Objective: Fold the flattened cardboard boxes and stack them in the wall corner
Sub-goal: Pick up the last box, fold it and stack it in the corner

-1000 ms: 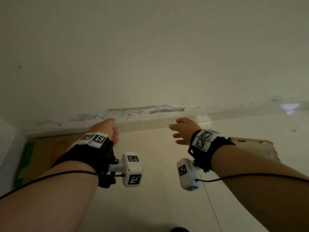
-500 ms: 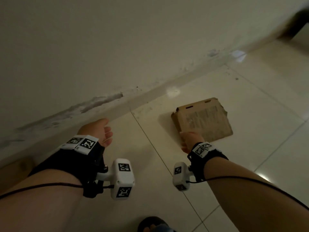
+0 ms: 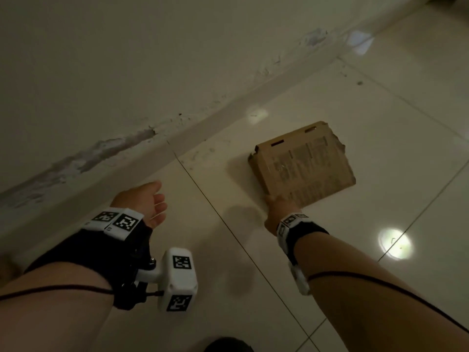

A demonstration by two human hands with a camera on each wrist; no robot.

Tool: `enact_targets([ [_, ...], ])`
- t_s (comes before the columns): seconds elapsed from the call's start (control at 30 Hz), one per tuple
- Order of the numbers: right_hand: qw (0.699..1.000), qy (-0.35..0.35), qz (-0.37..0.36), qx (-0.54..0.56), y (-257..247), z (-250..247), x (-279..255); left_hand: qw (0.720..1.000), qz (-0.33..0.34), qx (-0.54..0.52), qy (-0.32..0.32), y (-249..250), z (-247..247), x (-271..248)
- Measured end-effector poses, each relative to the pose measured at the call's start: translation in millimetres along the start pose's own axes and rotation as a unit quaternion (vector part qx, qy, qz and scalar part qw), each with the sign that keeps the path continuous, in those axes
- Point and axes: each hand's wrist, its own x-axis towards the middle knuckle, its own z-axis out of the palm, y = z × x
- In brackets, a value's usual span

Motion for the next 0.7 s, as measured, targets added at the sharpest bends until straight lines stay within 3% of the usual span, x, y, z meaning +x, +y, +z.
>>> enact_targets([
  [0.27,0.981,-0.017,0.007,-0.193,-12.3,0.4,22.3,1.000,-0.002,0.005,0.014,-16.3,-19.5,14.2],
  [0.43,0.973,-0.017,0.028,-0.228,-8.2,-8.3,29.9,1.000,-0.019,0.001,0.017,-31.1,-26.8,17.0],
  [0.57,0.952,0.013,0.008,-0.306,-17.3,-10.8,25.0,0.999,-0.029,-0.020,0.018,-36.9,-32.3,17.5],
  [0.7,0.952,0.037,-0.002,-0.305,-22.4,-19.1,19.5,0.998,-0.016,-0.045,0.026,-32.9,-40.0,20.7],
])
